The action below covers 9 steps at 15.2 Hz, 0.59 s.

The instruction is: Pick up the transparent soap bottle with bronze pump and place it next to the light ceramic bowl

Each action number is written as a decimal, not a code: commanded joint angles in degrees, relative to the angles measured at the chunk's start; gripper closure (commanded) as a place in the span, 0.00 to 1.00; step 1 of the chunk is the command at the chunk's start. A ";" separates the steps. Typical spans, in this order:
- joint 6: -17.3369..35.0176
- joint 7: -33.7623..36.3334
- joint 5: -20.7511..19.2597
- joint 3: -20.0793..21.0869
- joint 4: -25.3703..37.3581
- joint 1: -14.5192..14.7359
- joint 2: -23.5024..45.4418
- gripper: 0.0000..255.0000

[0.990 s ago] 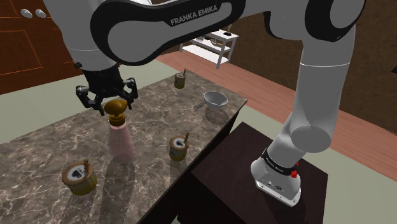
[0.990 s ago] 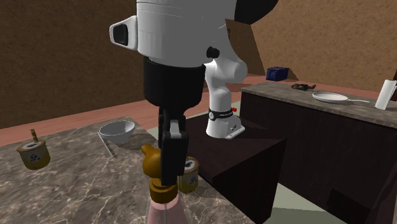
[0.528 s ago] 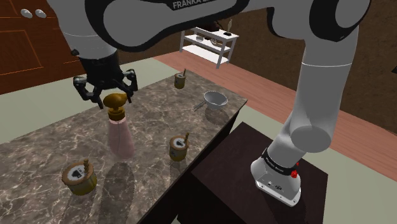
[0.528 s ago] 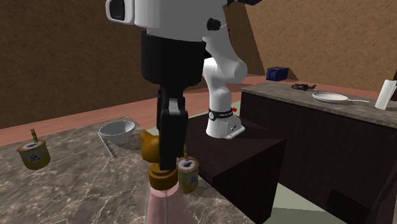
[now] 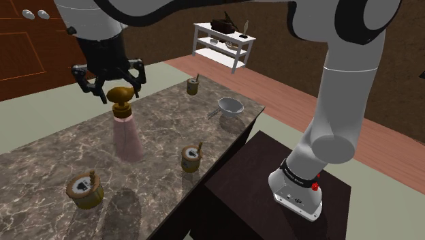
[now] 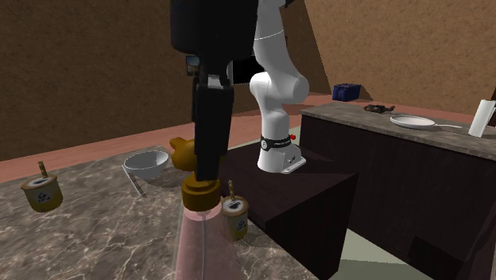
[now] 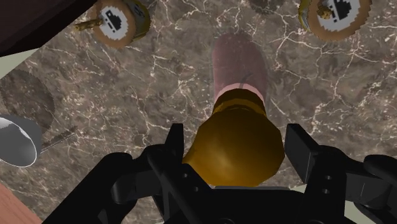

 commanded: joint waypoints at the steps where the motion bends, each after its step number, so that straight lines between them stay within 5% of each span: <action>1: -1.43 -0.33 0.10 0.06 1.45 0.20 -0.06 1.00; 9: -7.72 -1.37 -0.05 0.19 8.37 1.63 0.43 1.00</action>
